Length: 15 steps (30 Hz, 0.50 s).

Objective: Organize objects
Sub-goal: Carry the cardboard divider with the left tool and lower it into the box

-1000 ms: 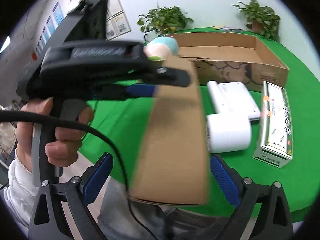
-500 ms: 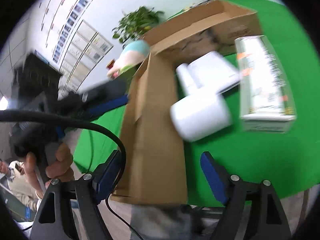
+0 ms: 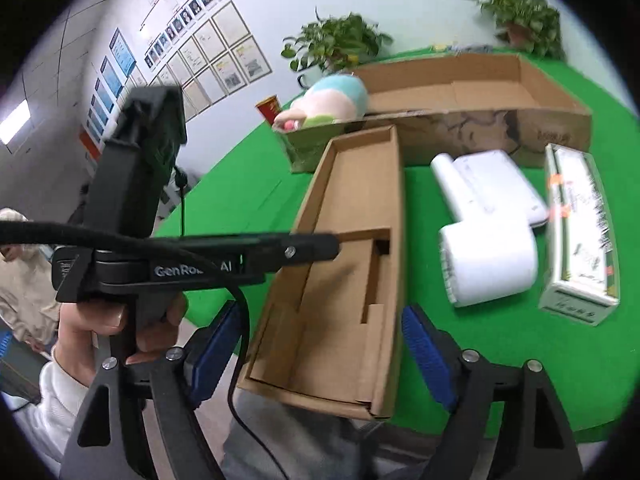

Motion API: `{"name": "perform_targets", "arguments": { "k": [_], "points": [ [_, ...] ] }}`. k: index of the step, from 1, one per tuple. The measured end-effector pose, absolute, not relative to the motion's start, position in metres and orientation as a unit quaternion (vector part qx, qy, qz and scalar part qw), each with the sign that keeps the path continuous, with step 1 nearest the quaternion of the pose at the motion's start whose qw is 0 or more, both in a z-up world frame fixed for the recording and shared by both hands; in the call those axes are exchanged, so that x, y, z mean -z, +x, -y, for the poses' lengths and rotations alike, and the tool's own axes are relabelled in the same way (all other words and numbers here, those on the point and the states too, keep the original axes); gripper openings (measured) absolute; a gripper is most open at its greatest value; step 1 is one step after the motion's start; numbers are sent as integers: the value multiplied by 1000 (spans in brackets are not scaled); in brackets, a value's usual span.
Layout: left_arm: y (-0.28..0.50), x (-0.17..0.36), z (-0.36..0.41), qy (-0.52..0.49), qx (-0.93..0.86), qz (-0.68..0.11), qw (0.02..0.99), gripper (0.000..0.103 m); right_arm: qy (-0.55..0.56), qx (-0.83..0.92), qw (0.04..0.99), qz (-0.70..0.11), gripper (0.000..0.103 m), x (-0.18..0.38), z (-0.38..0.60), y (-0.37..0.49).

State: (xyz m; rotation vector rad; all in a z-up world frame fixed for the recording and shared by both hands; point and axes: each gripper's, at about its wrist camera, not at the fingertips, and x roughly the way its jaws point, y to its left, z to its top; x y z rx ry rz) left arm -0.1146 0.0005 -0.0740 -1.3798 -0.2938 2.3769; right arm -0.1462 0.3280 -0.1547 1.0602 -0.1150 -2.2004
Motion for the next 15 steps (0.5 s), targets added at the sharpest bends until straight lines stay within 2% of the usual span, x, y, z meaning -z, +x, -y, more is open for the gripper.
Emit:
{"name": "perform_targets", "arguments": {
  "k": [7,10,15],
  "points": [
    [-118,83,-12,-492,-846,105,176,37,408,853,324,28,83,154,-314,-176],
    [-109,81,-13,-489,-849,100,171,29,416,841,343,34,81,151,-316,-177],
    [-96,80,-14,-486,-851,99,172,28,432,811,395,-4,82,149,-334,-161]
  ]
}}
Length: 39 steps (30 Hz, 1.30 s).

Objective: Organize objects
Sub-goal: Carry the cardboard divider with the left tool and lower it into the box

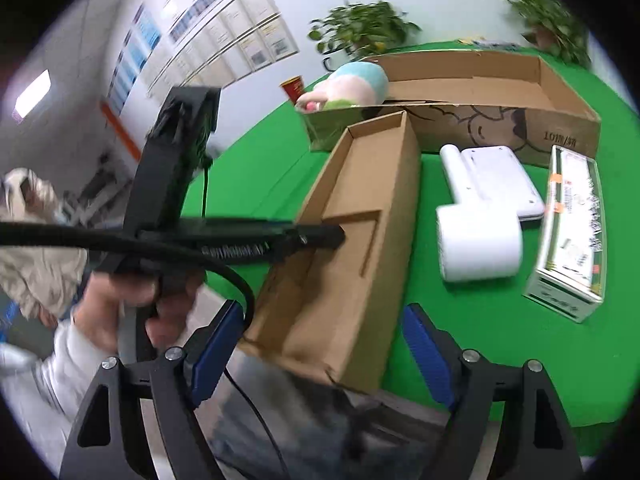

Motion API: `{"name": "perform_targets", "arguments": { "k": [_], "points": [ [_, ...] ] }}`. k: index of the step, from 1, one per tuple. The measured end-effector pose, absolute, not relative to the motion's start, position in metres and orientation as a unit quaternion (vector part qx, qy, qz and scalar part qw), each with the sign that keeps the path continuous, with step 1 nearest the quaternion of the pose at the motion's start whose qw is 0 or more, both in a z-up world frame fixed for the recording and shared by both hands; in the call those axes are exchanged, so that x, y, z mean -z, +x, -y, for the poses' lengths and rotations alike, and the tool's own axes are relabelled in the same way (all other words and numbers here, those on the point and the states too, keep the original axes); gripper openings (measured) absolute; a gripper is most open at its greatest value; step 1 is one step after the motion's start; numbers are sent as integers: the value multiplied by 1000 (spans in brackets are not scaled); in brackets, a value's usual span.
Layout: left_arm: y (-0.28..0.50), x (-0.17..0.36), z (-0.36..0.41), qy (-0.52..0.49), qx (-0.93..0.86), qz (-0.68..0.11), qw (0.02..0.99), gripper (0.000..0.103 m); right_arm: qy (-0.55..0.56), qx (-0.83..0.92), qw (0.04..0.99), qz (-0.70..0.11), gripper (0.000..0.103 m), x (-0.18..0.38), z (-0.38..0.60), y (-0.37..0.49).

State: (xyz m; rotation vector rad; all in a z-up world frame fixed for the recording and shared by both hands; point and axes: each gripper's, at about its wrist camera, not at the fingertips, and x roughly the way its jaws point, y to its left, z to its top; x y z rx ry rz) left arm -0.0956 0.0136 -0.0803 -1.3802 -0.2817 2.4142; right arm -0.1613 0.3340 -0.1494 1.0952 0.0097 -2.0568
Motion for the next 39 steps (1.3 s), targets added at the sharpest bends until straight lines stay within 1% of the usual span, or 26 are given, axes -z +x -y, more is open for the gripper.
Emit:
{"name": "perform_targets", "arguments": {
  "k": [2,4,6,9,10,12,13,14,15,16,17,19,22,25,27,33,39],
  "points": [
    [-96,81,-11,-487,-849,109,175,28,440,807,393,-27,82,150,-337,-162],
    [-95,81,-9,-487,-847,115,179,28,439,816,369,-66,82,151,-337,-167],
    [-95,82,-9,-486,-848,115,179,27,433,825,353,-89,82,147,-339,-176],
    [-94,82,-15,-485,-846,119,187,27,446,833,321,-65,81,147,-331,-196],
    [-93,82,-15,-484,-847,119,185,27,455,832,311,-64,73,152,-324,-203],
    [-93,82,-15,-484,-847,123,182,27,477,830,282,-65,52,162,-306,-214],
    [-92,82,-15,-484,-846,128,182,27,486,829,271,-61,47,167,-301,-217],
    [-91,82,-15,-483,-847,130,178,27,500,825,259,-50,38,174,-294,-220],
    [-90,81,-16,-484,-848,127,175,25,505,824,255,-36,34,178,-292,-221],
    [-89,80,-19,-484,-850,120,171,25,500,828,253,-27,21,177,-291,-220],
    [-86,77,-22,-481,-854,109,166,23,496,833,244,-31,16,176,-287,-218],
    [-82,69,-25,-470,-864,91,156,18,486,847,210,-54,14,174,-277,-210],
    [-78,42,-21,-434,-881,97,162,17,448,871,193,-66,14,156,-271,-198],
    [-85,5,-27,-386,-902,85,172,18,397,897,188,-39,14,121,-277,-200],
    [-94,-23,-34,-351,-917,76,176,18,351,918,179,-45,13,93,-280,-208],
    [-144,-106,-33,-268,-943,73,183,18,258,949,176,-52,13,21,-286,-254],
    [-198,-165,-22,-246,-955,40,162,18,212,958,190,-40,12,-24,-269,-308]
  ]
}}
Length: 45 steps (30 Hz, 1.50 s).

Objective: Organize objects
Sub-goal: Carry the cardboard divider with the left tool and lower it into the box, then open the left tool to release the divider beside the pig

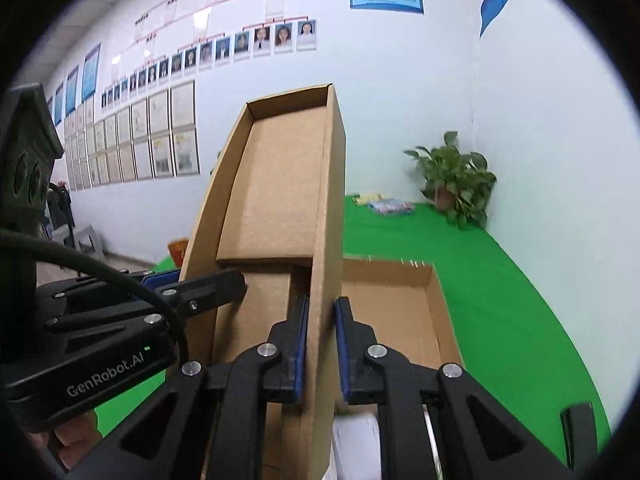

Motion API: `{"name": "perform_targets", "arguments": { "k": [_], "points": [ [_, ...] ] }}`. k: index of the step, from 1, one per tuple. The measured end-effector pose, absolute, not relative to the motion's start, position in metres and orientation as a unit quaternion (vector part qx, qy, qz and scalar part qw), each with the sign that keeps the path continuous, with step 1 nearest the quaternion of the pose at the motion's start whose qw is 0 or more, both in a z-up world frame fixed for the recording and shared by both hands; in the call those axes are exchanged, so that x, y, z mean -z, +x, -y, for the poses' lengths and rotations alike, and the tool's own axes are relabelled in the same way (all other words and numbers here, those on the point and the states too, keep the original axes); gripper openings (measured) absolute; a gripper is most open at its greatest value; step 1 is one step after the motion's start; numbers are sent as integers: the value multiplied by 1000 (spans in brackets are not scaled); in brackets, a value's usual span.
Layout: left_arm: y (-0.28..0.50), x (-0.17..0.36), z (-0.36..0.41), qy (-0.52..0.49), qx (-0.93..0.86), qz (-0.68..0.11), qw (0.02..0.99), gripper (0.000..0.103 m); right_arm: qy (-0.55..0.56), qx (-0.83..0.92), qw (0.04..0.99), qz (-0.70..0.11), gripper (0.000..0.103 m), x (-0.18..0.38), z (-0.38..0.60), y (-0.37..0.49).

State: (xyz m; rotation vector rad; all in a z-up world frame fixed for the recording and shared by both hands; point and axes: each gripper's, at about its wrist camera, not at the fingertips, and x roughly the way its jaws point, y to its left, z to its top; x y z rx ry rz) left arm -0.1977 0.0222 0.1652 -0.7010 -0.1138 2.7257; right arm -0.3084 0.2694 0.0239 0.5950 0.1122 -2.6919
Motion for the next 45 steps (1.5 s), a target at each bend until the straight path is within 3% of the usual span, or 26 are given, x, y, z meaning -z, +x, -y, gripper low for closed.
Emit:
{"name": "perform_targets", "arguments": {
  "k": [5,10,28,32,45],
  "points": [
    [-252,-178,-8,-268,-950,43,154,18,221,953,208,-15,12,-39,-254,-361],
    [-305,-158,-1,-307,-941,29,136,17,256,943,214,-8,12,-24,-240,-402],
    [-425,50,38,-498,-865,-8,56,15,446,863,232,55,11,144,-202,-494],
    [-424,53,45,-496,-866,0,54,17,461,856,228,54,10,151,-201,-494],
    [-321,-3,57,-432,-901,20,31,17,477,849,225,17,13,165,-187,-492]
  ]
}}
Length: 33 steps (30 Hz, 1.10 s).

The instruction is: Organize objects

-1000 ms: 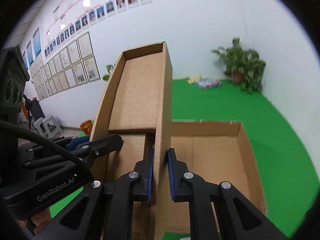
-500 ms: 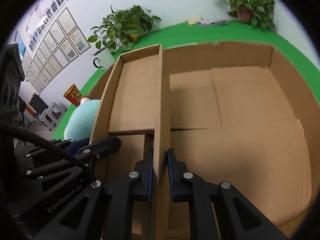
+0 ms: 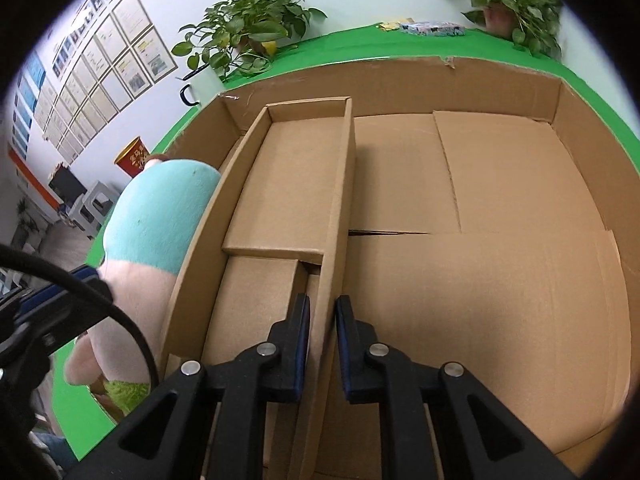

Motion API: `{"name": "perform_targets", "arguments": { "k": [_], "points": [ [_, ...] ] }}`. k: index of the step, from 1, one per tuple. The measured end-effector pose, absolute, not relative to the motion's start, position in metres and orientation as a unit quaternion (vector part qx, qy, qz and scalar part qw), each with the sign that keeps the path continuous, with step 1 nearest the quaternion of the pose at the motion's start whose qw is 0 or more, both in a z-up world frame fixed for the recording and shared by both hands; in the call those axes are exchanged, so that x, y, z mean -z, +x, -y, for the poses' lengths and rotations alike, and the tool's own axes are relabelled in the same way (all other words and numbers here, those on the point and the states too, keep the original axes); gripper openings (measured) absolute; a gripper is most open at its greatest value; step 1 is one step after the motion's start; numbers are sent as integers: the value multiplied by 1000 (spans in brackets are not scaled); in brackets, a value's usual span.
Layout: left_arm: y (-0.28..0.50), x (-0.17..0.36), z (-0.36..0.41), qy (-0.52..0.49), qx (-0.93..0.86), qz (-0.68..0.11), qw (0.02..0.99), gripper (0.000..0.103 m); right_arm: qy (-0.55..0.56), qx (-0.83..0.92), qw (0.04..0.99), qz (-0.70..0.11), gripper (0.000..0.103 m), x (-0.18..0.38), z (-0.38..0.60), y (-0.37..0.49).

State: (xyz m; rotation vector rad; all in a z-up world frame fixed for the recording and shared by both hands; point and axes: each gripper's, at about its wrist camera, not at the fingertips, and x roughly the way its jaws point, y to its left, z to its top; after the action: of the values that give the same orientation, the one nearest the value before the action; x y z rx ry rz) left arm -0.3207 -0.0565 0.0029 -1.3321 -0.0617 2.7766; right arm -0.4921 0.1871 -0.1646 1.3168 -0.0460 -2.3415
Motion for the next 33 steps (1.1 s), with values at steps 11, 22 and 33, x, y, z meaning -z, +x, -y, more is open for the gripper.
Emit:
{"name": "perform_targets", "arguments": {
  "k": [11,22,33],
  "points": [
    [-232,-53,49,-264,-964,21,16,88,337,916,211,-58,90,77,-243,-419],
    [-140,-65,-10,-202,-974,33,100,103,238,965,97,-49,103,55,-347,-273],
    [-125,-43,-28,-258,-959,47,112,103,278,955,100,-38,103,82,-339,-251]
  ]
}}
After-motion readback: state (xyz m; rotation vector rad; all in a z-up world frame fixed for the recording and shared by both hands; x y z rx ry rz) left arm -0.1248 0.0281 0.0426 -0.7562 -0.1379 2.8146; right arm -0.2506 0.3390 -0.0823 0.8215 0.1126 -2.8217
